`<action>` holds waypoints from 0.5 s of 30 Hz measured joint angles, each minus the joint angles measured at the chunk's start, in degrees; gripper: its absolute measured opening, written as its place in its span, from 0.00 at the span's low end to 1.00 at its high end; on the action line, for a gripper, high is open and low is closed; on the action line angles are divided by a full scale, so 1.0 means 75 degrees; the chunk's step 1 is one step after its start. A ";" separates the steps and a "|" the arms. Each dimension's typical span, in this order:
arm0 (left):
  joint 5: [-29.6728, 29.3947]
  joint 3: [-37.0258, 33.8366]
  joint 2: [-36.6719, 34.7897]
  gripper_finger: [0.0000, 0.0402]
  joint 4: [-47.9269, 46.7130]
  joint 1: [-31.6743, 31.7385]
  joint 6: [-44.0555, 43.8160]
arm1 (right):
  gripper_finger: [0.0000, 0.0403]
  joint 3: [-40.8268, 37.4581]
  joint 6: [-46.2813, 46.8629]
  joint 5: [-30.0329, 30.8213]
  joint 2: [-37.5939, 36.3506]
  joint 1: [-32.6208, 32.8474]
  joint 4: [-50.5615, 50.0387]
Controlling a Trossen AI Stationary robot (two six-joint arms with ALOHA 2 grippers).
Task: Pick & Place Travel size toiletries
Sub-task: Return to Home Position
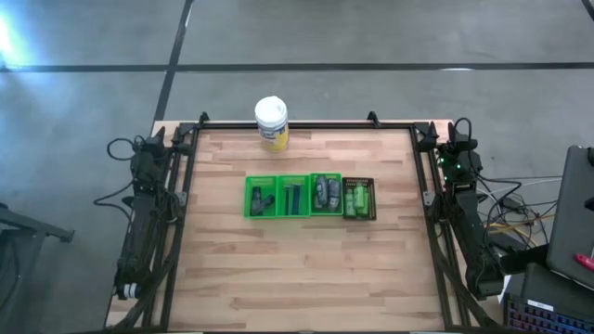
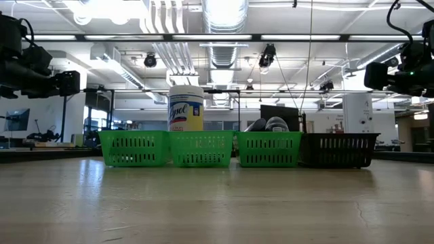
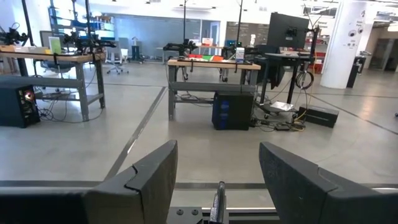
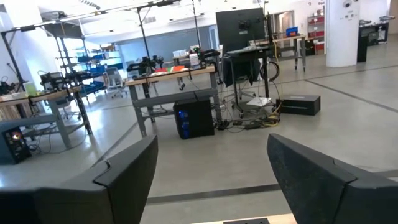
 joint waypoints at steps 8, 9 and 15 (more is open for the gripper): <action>0.0000 0.0000 0.0000 0.58 0.0000 -0.0001 0.0001 | 0.68 0.0000 0.0000 0.0003 0.0000 -0.0003 0.0000; 0.0003 0.0000 0.0000 0.58 0.0000 -0.0001 0.0000 | 0.67 0.0000 0.0000 0.0003 0.0000 -0.0002 0.0000; 0.0000 0.0000 0.0000 0.58 0.0000 0.0000 0.0000 | 0.63 0.0000 0.0000 0.0001 0.0000 -0.0002 0.0000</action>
